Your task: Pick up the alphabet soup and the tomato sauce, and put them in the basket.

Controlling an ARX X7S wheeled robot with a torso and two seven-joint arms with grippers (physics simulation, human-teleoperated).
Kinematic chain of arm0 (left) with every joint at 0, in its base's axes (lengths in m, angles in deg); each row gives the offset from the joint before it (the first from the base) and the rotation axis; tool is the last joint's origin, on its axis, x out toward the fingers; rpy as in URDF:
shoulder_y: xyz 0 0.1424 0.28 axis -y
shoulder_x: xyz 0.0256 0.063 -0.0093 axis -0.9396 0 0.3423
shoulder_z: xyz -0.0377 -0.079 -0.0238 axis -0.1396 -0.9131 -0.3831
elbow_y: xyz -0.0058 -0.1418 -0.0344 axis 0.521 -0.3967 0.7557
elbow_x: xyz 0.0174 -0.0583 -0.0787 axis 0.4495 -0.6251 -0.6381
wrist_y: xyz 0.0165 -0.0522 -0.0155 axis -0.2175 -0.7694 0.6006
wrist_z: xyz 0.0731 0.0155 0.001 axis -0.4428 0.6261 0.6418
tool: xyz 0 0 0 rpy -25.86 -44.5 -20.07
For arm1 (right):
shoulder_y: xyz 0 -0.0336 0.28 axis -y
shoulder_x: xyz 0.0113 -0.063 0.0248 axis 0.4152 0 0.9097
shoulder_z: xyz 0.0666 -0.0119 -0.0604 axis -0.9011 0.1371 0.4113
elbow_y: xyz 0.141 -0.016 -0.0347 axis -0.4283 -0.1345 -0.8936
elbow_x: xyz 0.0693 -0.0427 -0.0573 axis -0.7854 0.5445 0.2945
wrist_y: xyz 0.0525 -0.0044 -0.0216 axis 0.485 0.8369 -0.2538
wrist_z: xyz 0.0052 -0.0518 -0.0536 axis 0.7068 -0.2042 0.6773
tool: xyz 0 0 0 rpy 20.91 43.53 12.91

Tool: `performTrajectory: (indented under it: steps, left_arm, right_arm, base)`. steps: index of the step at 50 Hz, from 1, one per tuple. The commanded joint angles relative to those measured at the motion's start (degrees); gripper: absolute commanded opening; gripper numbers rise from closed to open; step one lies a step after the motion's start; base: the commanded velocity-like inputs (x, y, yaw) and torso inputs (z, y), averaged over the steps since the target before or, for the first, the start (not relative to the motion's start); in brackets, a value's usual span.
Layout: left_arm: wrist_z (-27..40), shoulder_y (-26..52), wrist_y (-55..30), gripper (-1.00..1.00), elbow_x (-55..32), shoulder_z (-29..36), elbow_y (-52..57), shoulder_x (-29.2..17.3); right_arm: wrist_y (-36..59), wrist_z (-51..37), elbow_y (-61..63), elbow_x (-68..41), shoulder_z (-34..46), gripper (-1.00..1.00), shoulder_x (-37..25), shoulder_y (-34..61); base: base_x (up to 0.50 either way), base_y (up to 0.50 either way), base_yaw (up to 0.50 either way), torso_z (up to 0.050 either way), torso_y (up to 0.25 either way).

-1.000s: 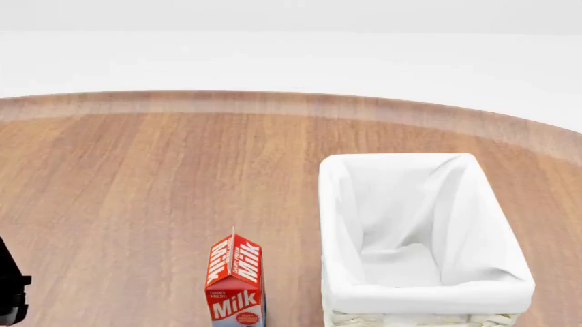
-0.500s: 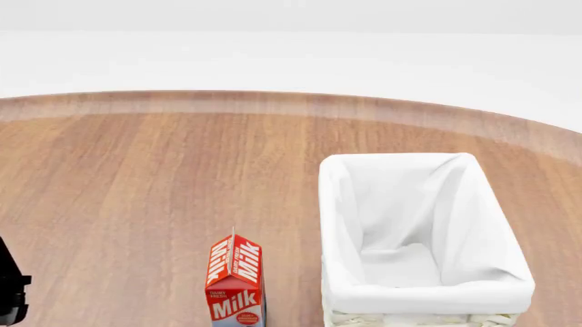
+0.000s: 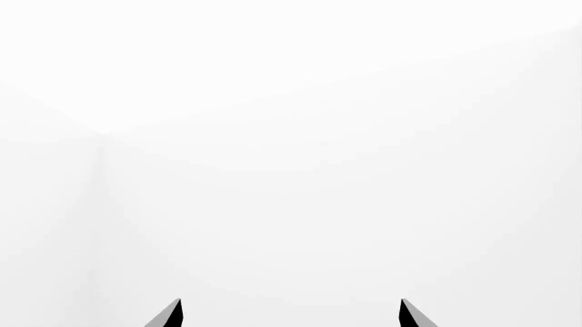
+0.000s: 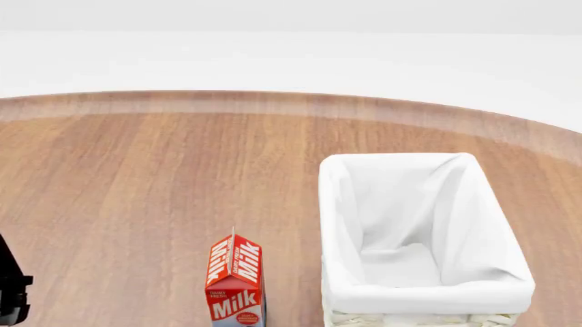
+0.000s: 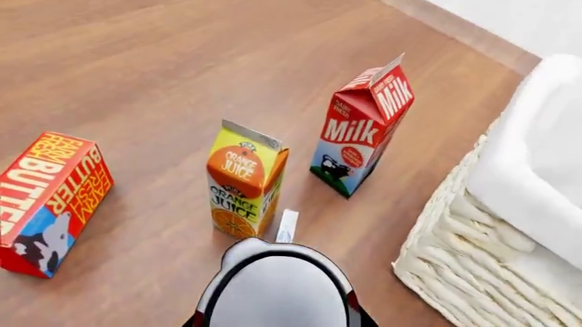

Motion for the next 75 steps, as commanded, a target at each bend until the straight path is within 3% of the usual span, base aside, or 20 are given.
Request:
performTrajectory:
  steps: [1,16,29,47,75]
  left_arm:
    - [0.1,0.3,-0.2,1.00,0.0,0.3,-0.1,0.0]
    - [0.1,1.1,-1.1,1.00,-0.1,0.6,0.4,-0.2]
    - [0.3,0.7,-0.5,1.00,-0.4,0.3,0.2,-0.4]
    - [0.5,1.0,-0.7,1.00,-0.5,0.6,0.2,-0.5]
    - [0.6,1.6,-1.1,1.00,-0.8,0.8,0.0,-0.8]
  right_arm:
    - [-0.1,-3.5,3.2,-11.5,-8.5,-1.00,-5.3,7.9]
    - [0.1,-8.8,-2.8,-26.0,-15.4,-1.00,-7.3,24.1]
    - [1.1,-8.5,-11.3,-24.6,-15.6,-1.00,-4.2,30.4]
    - [-0.6,-3.8,-24.0,-14.9,-12.7,-1.00,2.0,32.3]
    - [-1.9,6.2,-55.7,7.3,2.4,-1.00,18.5,41.4]
  base:
    - [0.00,0.00,0.00,0.000,0.000]
    - [0.00,0.00,0.00,0.000,0.000]
    - [0.00,0.00,0.00,0.000,0.001]
    - [0.00,0.00,0.00,0.000,0.000]
    - [0.00,0.00,0.00,0.000,0.000]
